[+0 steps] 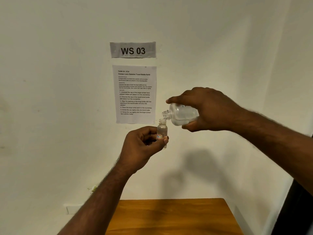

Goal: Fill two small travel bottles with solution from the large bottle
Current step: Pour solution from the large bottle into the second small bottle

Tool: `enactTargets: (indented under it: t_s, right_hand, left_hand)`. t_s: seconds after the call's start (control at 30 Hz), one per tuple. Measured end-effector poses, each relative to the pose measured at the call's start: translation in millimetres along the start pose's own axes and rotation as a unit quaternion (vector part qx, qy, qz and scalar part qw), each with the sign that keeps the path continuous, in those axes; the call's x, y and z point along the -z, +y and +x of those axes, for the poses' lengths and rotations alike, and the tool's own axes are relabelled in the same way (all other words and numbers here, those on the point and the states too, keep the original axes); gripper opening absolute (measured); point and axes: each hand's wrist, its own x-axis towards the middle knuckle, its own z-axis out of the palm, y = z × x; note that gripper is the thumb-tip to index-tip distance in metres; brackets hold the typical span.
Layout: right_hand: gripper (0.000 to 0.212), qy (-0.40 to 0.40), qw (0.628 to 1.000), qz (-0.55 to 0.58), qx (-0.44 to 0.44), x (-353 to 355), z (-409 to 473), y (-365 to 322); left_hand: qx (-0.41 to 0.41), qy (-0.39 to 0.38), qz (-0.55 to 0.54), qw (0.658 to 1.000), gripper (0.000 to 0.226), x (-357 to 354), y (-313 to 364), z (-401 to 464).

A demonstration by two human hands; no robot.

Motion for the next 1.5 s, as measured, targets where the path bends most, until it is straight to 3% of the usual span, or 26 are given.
enactTargets:
  t_s: [0.2,0.4,0.7,1.0,1.13,1.5]
  right_hand:
    - [0.081,0.013,0.993,0.098,-0.057,-24.0,-15.2,-4.7]
    - [0.082,0.035,0.96,0.24,-0.141,-70.3,-46.2,-19.0]
    - [0.073,0.026,0.856,0.429,-0.287,-153.6,-117.1,-33.0]
    - [0.08,-0.056,0.808,0.464,-0.359,-230.3,-205.1,-42.4]
    - [0.07,-0.076,0.795,0.474,-0.371,-252.9,-241.6,-45.7]
    - [0.077,-0.142,0.783,0.459,-0.396,-296.7,-303.0,-46.3]
  left_hand:
    - [-0.003,-0.004,0.0,1.0,0.016,0.9,-9.6,-7.2]
    - [0.017,-0.015,-0.001,1.0,0.022,-3.9,-31.6,-23.2]
    - [0.156,-0.048,0.016,0.986,0.026,-31.7,-110.4,-80.0]
    - [0.329,-0.062,0.093,0.938,0.027,-73.7,-228.3,-171.0]
    - [0.393,-0.055,0.137,0.908,0.033,-90.8,-282.4,-211.7]
    - [0.43,-0.109,0.242,0.863,0.031,-124.2,-368.6,-276.0]
